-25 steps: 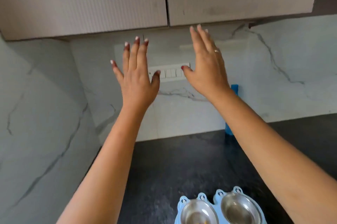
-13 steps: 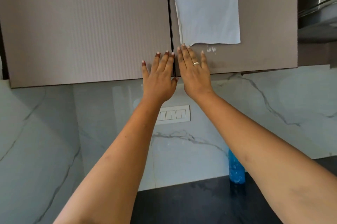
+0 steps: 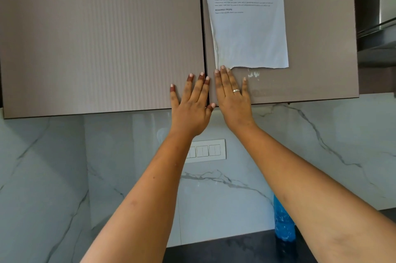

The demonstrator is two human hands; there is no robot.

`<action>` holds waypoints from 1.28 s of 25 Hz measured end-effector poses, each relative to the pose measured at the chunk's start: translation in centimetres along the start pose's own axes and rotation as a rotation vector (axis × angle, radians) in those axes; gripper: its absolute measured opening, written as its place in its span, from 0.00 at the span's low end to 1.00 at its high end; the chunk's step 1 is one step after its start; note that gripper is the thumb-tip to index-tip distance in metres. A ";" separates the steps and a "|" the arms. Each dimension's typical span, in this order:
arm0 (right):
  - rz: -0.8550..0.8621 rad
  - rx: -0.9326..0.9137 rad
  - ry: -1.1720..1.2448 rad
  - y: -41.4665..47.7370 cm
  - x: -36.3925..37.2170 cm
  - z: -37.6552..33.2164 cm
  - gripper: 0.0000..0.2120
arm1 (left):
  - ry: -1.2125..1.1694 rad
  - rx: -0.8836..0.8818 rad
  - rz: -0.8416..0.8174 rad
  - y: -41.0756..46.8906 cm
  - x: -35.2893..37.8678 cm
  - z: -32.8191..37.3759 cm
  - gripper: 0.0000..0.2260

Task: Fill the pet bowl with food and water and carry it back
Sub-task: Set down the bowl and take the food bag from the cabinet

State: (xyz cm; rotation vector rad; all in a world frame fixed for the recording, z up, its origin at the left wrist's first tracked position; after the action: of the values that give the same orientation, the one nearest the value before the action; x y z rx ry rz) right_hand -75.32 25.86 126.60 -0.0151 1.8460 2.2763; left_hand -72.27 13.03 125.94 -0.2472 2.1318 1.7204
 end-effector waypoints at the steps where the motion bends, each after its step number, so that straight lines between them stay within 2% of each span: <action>1: 0.010 -0.004 0.005 0.0 0.0 0.0 0.45 | -0.014 -0.001 0.001 -0.1 0.1 0.0 0.29; 8: 0.231 0.012 0.135 -1.2 -1.7 1.0 0.28 | -0.440 -0.078 0.055 0.0 -2.3 1.7 0.25; 14: 0.428 0.023 0.337 -2.7 -5.7 3.3 0.29 | -0.849 -0.172 0.105 3.6 -7.1 5.8 0.25; 17: 0.451 0.061 0.398 -3.7 -7.8 4.6 0.26 | -1.166 -0.093 0.179 3.8 -9.0 8.1 0.27; 21: 0.503 0.103 0.485 -5.2 -10.9 7.5 0.26 | -1.408 -0.080 0.187 2.8 -12.0 12.0 0.27; 25: 0.498 0.165 0.561 -6.9 -14.3 11.7 0.29 | -1.525 -0.124 0.188 1.6 -16.2 17.3 0.31; 28: 0.447 0.196 0.629 -8.0 -16.6 15.2 0.26 | -1.553 -0.172 0.146 1.1 -19.2 21.6 0.30; 32: 0.456 0.261 0.645 -10.1 -19.9 20.8 0.21 | -1.480 -0.210 0.214 0.7 -22.3 28.2 0.31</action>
State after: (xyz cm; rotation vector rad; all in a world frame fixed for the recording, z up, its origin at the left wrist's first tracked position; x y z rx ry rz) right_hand -51.56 44.82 124.08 -0.3617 2.7008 2.4867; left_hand -46.98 38.12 130.78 0.9409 0.8713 1.3940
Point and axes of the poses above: each hand's wrist, its own y-axis towards the middle knuckle, its own x-axis out of the palm, z = x × y, the point moved 2 cm from there along y, towards the middle knuckle, and after that the axes turned 3 degrees about -y, right-handed, at the moved point
